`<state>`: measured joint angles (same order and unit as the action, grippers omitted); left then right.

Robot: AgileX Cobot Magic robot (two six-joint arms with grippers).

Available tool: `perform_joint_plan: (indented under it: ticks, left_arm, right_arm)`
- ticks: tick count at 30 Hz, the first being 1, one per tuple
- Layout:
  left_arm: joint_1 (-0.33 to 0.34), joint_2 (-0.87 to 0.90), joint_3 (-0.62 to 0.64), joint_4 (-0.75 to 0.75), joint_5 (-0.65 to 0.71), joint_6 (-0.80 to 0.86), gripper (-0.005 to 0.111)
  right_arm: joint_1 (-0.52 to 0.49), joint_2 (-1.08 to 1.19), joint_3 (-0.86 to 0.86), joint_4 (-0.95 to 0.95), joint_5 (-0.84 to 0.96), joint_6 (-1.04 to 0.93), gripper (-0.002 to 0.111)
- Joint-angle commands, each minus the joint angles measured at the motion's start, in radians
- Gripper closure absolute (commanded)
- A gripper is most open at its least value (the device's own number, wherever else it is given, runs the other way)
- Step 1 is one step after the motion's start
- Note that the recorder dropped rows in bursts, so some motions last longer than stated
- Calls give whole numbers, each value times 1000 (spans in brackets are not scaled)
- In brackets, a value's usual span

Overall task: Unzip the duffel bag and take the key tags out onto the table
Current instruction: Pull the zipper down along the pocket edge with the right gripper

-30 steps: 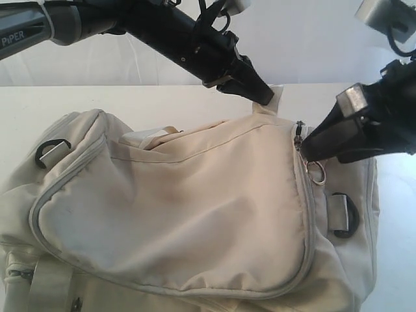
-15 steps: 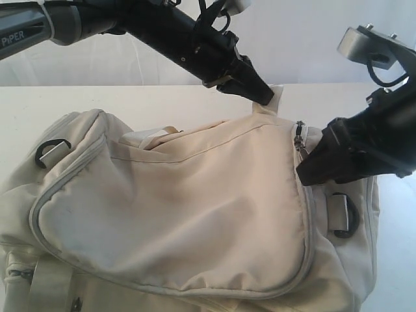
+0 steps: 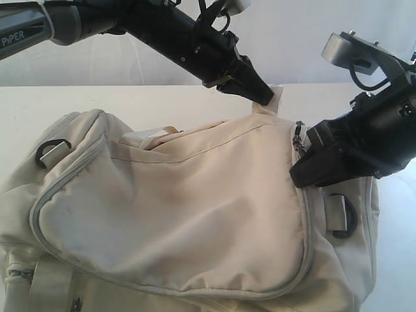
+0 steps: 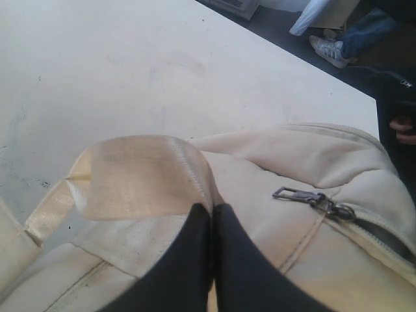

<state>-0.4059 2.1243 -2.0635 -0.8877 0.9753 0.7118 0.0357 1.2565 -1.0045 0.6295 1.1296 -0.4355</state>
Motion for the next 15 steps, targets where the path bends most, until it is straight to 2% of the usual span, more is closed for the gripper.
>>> perform_joint_plan:
  ticks: [1, 4, 6, 10, 15]
  left_arm:
    - [-3, -21, -9, -39, 19, -2, 107]
    - [-3, -21, -9, -39, 19, -2, 107]
    - [-3, -21, -9, -39, 19, -2, 107]
    - [-3, -21, -9, -31, 8, -6, 107]
    - [-3, -21, -9, -17, -72, -43, 107]
  right_arm:
    - [4, 2, 5, 1, -4, -12, 85]
    - [4, 2, 5, 1, 8, -10, 103]
    - [4, -2, 5, -1, 33, -6, 108]
    - [4, -74, 5, -10, 83, 30, 108]
    - [4, -206, 5, -62, 91, 111, 108]
